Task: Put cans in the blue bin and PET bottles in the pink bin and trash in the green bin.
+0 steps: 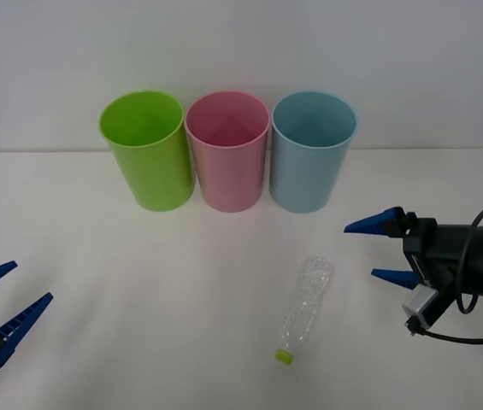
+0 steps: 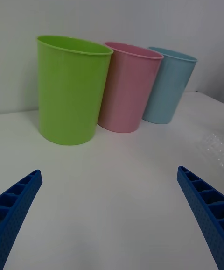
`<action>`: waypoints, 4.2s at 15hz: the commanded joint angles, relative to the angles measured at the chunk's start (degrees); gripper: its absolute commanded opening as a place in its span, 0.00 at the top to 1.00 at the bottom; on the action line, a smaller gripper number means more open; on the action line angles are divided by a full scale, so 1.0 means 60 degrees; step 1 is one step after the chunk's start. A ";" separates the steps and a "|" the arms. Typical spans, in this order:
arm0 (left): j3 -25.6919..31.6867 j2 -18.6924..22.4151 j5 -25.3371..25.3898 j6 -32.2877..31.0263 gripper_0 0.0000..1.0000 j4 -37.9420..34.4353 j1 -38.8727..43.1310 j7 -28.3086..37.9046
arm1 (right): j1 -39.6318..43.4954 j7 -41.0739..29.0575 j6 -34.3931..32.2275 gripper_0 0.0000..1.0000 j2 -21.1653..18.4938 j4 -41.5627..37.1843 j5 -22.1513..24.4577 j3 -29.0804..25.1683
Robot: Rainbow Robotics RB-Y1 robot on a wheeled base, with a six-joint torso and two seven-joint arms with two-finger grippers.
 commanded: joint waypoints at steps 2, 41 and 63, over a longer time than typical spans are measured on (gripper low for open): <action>0.0000 0.0000 0.0001 -0.0001 0.00 0.0000 0.0000 0.0000 | 0.0277 0.0169 -0.0001 0.00 0.0000 -0.0155 0.0441 0.0199; 0.0000 0.0000 0.0001 -0.0001 0.00 0.0000 0.0000 0.0000 | 0.0263 0.0374 0.2459 1.00 0.1817 0.1252 0.4601 0.3524; 0.0000 0.0000 0.0001 -0.0001 0.00 0.0000 0.0000 0.0000 | 0.1200 0.0374 0.2533 1.00 0.1509 0.1237 0.0485 0.1928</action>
